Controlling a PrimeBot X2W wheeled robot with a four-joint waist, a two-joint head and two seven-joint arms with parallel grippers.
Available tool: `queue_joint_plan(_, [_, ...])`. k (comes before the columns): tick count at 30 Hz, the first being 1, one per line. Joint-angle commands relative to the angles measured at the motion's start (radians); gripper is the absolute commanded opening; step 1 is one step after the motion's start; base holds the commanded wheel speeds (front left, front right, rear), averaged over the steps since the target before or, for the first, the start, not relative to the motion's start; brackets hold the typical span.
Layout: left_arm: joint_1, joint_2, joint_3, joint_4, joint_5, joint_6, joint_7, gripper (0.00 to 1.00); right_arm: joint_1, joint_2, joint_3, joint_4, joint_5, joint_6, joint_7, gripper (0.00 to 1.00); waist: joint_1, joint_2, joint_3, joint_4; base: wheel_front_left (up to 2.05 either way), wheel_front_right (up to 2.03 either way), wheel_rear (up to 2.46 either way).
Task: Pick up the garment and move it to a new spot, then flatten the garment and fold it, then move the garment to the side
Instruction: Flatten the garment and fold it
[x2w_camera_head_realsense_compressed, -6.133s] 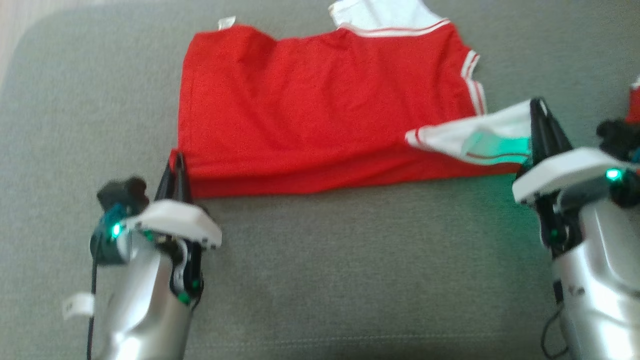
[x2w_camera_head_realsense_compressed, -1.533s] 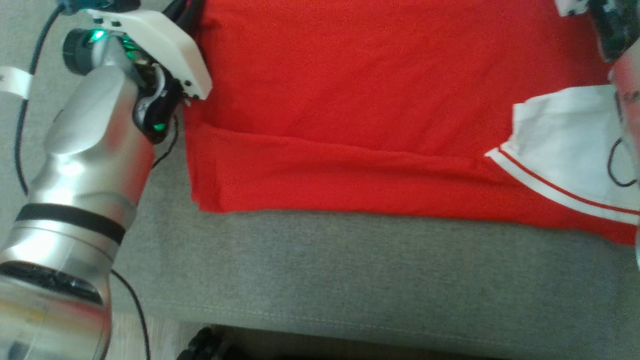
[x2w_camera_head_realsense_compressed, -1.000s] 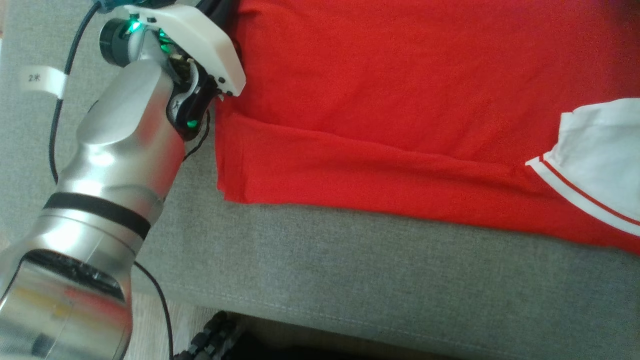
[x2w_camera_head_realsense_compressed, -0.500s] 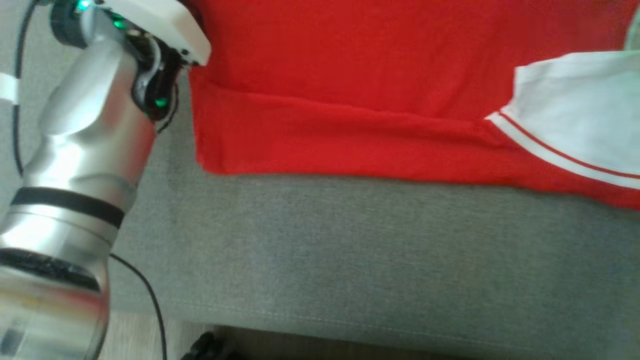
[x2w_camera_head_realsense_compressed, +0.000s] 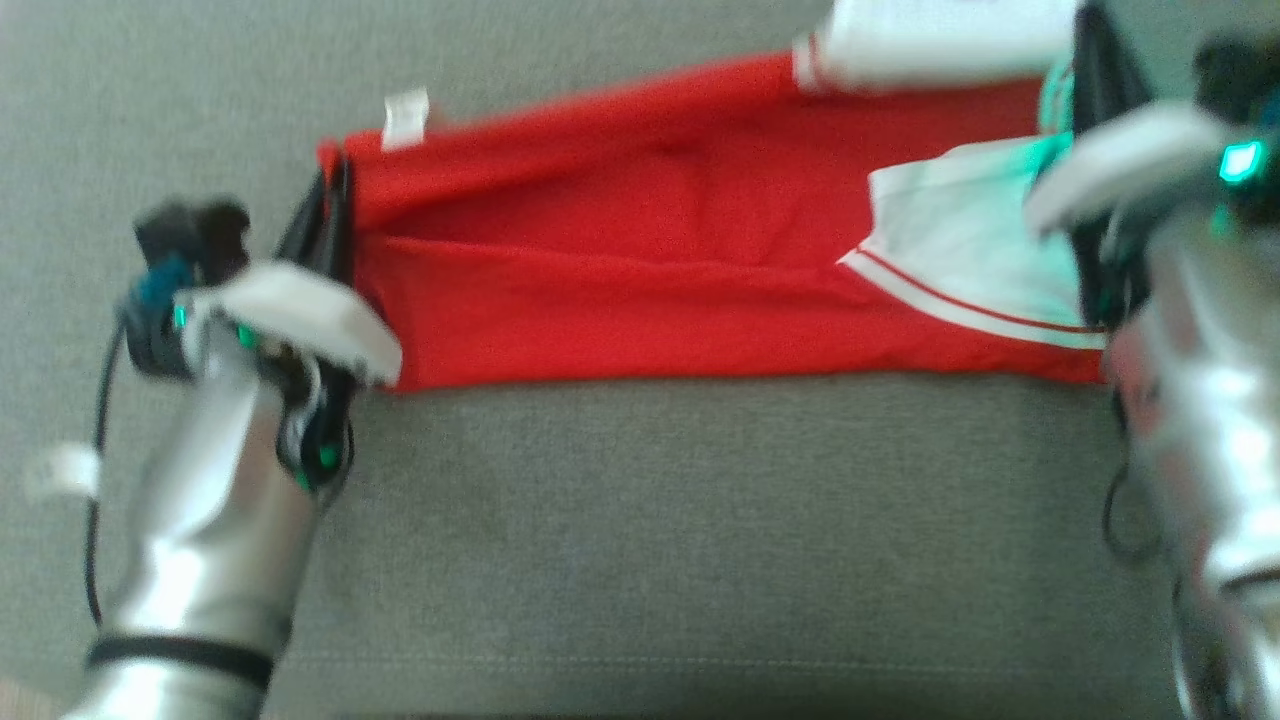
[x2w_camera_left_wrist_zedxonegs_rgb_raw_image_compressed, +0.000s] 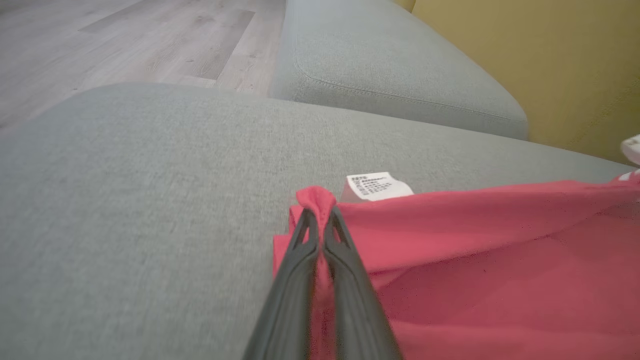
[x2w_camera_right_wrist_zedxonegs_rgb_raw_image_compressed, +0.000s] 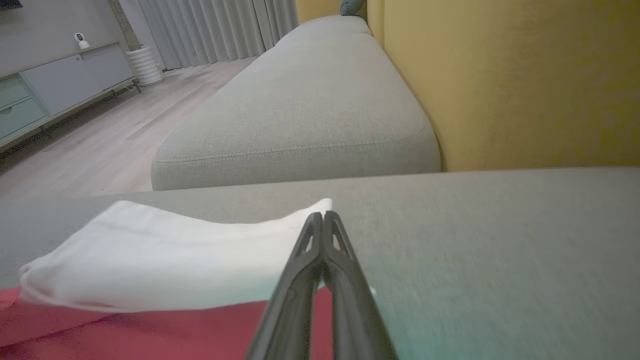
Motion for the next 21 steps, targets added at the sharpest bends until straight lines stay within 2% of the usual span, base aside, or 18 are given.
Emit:
queue_joint_plan(1, [0.012,0.024,0.054,-0.036,0.021,0.003,-0.012,0.0,0.042,0.002,0.033,-0.054,0.031,0.003,-0.013,0.0,0.0001,-0.0001,-0.048,-0.026,0.0,0.0,0.0])
queue_joint_plan(6, [0.121,-0.013,0.123,-0.051,0.085,-0.008,-0.012,0.0,0.228,-0.008,0.097,-0.155,0.16,0.003,0.018,0.0,0.0001,-0.0001,-0.09,-0.036,0.0,0.0,0.0])
queue_joint_plan(8, [0.138,-0.02,0.136,-0.051,0.099,-0.006,-0.012,0.0,0.255,-0.011,0.104,-0.167,0.181,0.003,0.034,0.0,0.0001,-0.0001,-0.096,-0.037,0.0,0.0,0.0])
queue_joint_plan(9, [0.153,-0.028,0.151,-0.051,0.112,0.0,-0.012,0.4,0.276,-0.016,0.104,-0.18,0.198,0.003,0.042,0.0,0.0001,-0.0001,-0.102,-0.036,0.0,0.0,0.0])
queue_joint_plan(10, [0.168,-0.036,0.168,-0.058,0.126,0.007,-0.012,0.95,0.293,-0.022,0.103,-0.191,0.209,0.003,0.046,0.46,0.0001,-0.0001,-0.107,-0.035,0.0,0.0,0.0])
queue_joint_plan(11, [0.184,-0.044,0.185,-0.072,0.142,0.015,-0.012,1.0,0.307,-0.027,0.097,-0.201,0.221,0.003,0.049,1.0,0.0001,-0.0001,-0.112,-0.031,0.0,0.0,0.0])
queue_joint_plan(16, [0.292,-0.09,0.278,-0.177,0.219,0.086,-0.012,1.0,0.344,-0.045,0.054,-0.249,0.239,0.003,0.034,1.0,0.0001,-0.0001,-0.136,-0.001,0.0,0.0,0.0])
queue_joint_plan(21, [0.393,-0.119,0.297,-0.251,0.255,0.086,-0.012,1.0,0.346,-0.052,0.019,-0.226,0.205,0.003,0.057,1.0,0.0001,-0.0001,-0.143,0.049,0.0,0.0,0.0])
